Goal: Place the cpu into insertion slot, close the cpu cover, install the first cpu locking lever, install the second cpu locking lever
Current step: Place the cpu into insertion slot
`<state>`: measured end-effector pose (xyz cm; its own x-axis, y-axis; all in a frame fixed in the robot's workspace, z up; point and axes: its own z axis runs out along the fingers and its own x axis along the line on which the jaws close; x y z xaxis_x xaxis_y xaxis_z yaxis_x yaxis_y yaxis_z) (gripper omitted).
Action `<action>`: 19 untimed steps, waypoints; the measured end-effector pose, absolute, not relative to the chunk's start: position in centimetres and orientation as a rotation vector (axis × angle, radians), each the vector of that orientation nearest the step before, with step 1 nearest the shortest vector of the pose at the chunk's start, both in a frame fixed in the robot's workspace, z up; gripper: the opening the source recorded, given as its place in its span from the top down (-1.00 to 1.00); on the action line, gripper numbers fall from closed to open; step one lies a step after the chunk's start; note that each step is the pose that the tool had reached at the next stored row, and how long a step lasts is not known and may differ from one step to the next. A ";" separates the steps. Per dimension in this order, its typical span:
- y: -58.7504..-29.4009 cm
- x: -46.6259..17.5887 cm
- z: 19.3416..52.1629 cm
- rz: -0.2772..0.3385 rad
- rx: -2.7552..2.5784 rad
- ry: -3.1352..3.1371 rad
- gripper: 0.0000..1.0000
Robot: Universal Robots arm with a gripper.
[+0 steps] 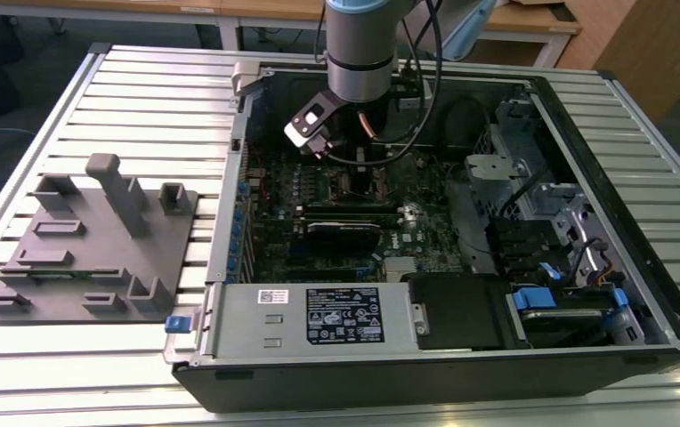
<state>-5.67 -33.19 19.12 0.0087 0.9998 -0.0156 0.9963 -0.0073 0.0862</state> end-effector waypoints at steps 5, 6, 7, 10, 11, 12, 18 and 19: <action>-33.2 -5.7 19.1 0.076 2.178 2.161 -0.08; -33.2 -5.7 19.0 0.076 2.178 2.161 -0.08; -33.2 -5.7 19.0 0.076 2.179 2.161 -0.08; -33.2 -5.7 19.0 0.076 2.179 2.161 -0.08; -33.3 -5.7 18.9 0.076 2.179 2.161 -0.08; -33.3 -5.7 18.9 0.076 2.179 2.161 -0.08; -33.3 -5.7 18.8 0.074 2.178 2.161 -0.08; -33.3 -5.7 18.8 0.074 2.178 2.161 -0.08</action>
<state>-5.71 -33.31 18.81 0.0086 0.9998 -0.0167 0.9963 -0.0072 0.0853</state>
